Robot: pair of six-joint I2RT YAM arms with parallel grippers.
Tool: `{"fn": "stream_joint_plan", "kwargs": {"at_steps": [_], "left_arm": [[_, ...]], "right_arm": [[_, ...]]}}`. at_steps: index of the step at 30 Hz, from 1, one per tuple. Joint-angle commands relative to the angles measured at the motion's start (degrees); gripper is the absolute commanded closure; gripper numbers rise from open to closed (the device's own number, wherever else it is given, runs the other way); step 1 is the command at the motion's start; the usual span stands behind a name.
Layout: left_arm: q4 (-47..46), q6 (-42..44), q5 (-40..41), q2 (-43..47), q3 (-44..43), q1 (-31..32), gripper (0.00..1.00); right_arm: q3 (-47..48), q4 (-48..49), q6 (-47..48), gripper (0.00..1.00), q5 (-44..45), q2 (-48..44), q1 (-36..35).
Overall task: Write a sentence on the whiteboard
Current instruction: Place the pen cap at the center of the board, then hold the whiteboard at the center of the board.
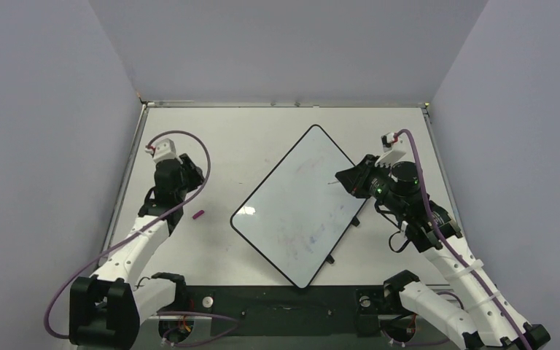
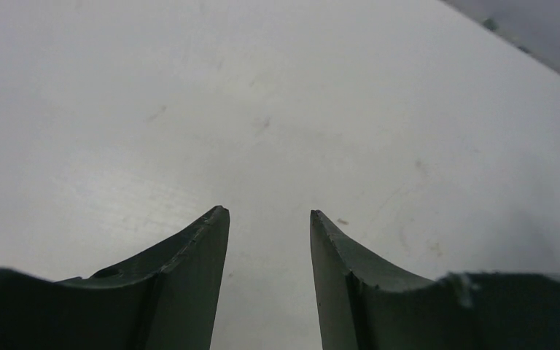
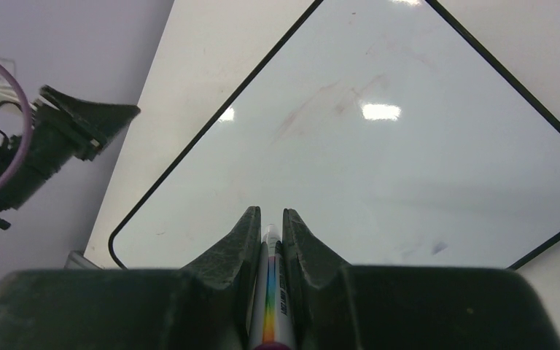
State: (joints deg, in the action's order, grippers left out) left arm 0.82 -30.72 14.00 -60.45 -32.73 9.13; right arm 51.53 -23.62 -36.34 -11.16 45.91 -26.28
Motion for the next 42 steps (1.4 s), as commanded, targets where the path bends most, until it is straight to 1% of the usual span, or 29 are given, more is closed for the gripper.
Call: {"fn": "stream_joint_plan", "kwargs": {"at_steps": [1,2,3,4,5,6,7,8,9,10,11,12,14,16,19,21,22,24,28,33,36,42], "left_arm": [[-11.41,5.25,-17.12,-4.29,-8.13,-1.14,0.58],[-11.96,5.90,-23.06,-5.28,-9.10,-1.31,0.58],[-13.45,6.05,-25.87,-7.36,-10.73,-1.61,0.58],[-14.60,5.88,-31.25,-8.26,-11.28,-1.72,0.58],[-17.08,4.82,-33.48,-9.71,-11.82,-1.91,0.58],[-18.53,4.19,-37.85,-10.49,-12.00,-2.09,0.58],[-21.15,2.73,-39.90,-12.22,-12.55,-2.27,0.58],[-22.28,2.00,-44.38,-13.15,-12.98,-2.40,0.58],[-23.83,0.60,-46.68,-15.43,-14.54,-2.54,0.58],[-24.41,-0.16,-52.03,-18.00,-16.51,-2.58,0.58],[-25.99,-1.57,-54.86,-19.12,-17.38,-2.51,0.58],[-27.07,-2.69,-59.39,-21.23,-18.58,-2.24,0.58],[-31.78,-6.15,-64.17,-23.58,-19.03,-1.77,0.58],[-36.68,-8.35,-66.74,-25.69,-19.10,-1.00,0.58],[-35.39,-6.75,-67.73,-27.02,-19.95,0.94,0.58],[-29.20,-2.96,-66.50,-28.06,-22.14,2.49,0.58],[-24.13,0.39,-66.04,-28.85,-24.10,3.54,0.58],[-19.37,3.54,-65.03,-29.82,-25.95,4.88,0.58],[-16.18,6.04,-64.63,-31.11,-27.84,6.59,0.58],[-12.98,8.08,-65.08,-33.23,-30.37,7.86,0.63],[-10.42,9.56,-65.50,-34.23,-31.71,8.43,0.64],[-9.49,9.60,-67.72,-35.60,-32.91,9.38,0.64]], "right_arm": [[1.83,-0.07,1.98,1.00,2.28,-1.78,0.00],[1.96,-0.52,2.19,1.00,2.43,-2.14,-0.04],[1.98,-0.80,2.49,1.00,2.58,-2.31,0.03],[1.77,-1.12,2.76,1.00,2.79,-2.69,0.05],[1.71,-1.19,2.85,1.00,2.91,-2.90,0.07],[1.49,-1.44,2.92,1.00,2.95,-3.23,0.09],[1.39,-1.57,2.97,1.00,3.00,-3.49,0.09],[1.25,-1.71,2.99,1.00,2.99,-3.56,0.16],[1.15,-1.75,3.01,1.00,2.99,-3.70,0.17],[1.14,-1.91,3.02,1.00,2.94,-3.76,0.18],[1.06,-1.89,3.11,1.00,2.91,-3.82,0.27],[1.09,-1.90,3.16,1.00,2.86,-3.82,0.27],[1.13,-2.02,3.25,1.00,2.83,-3.81,0.21],[1.27,-2.23,3.35,1.00,2.74,-3.71,0.40],[1.65,-2.83,3.63,1.00,2.76,-3.71,0.40],[1.73,-3.13,3.64,1.00,2.91,-3.91,0.37],[1.73,-3.16,3.69,1.00,2.99,-3.95,0.41],[1.55,-3.22,3.58,1.00,3.05,-4.10,0.36],[1.29,-3.52,3.52,1.00,3.28,-4.51,0.35],[1.53,-4.13,3.95,1.00,3.63,-5.03,0.43],[1.56,-4.38,4.06,1.00,3.68,-5.04,0.42],[1.47,-4.80,4.25,1.00,3.78,-5.39,0.42]]}}
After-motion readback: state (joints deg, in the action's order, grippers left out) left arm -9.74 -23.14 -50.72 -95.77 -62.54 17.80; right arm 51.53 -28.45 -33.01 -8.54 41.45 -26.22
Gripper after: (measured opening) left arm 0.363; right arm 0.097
